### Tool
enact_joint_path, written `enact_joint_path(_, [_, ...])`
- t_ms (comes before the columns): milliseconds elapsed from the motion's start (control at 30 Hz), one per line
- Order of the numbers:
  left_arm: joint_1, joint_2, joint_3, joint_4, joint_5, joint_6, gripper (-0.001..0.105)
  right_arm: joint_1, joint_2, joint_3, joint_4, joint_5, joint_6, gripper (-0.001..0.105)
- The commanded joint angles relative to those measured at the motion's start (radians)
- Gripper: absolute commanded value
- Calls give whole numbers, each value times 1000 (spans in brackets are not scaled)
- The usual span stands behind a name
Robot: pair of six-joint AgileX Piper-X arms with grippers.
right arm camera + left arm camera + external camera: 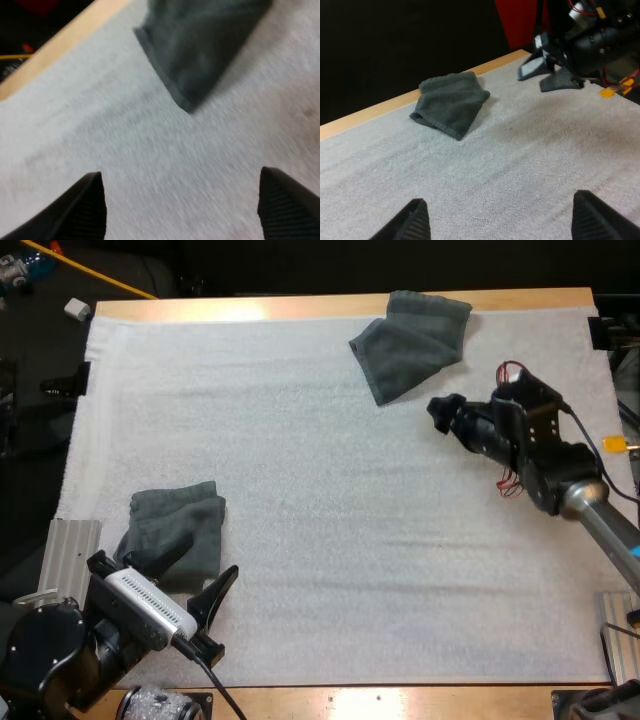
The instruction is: Pick towel from pile, fold and stack
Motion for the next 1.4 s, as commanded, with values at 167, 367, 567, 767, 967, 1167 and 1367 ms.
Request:
enact_joint_path(167, [-4, 3, -7, -2, 5, -10, 58, -1, 230, -151, -39, 12, 65, 63])
enact_joint_path(367, [-4, 7, -8, -1, 4, -11, 58, -6, 390, -256, -54, 15, 87, 63])
enact_joint_path(567, [-3, 8, -7, -2, 4, -11, 58, -16, 524, -350, -69, 22, 106, 63])
enact_joint_path(767, [-3, 6, -6, -3, 5, -16, 58, -16, 584, -391, -116, 5, 130, 62])
enact_joint_path(967, [-2, 7, -6, 0, 4, -17, 58, -16, 684, -479, -153, -7, 153, 63])
enact_joint_path(1167, [-3, 10, -6, -2, 5, -16, 58, -20, 757, -550, -150, -25, 172, 60])
enact_joint_path(1367, [-3, 12, -5, -1, 7, -17, 58, -20, 762, -566, -138, -50, 178, 10])
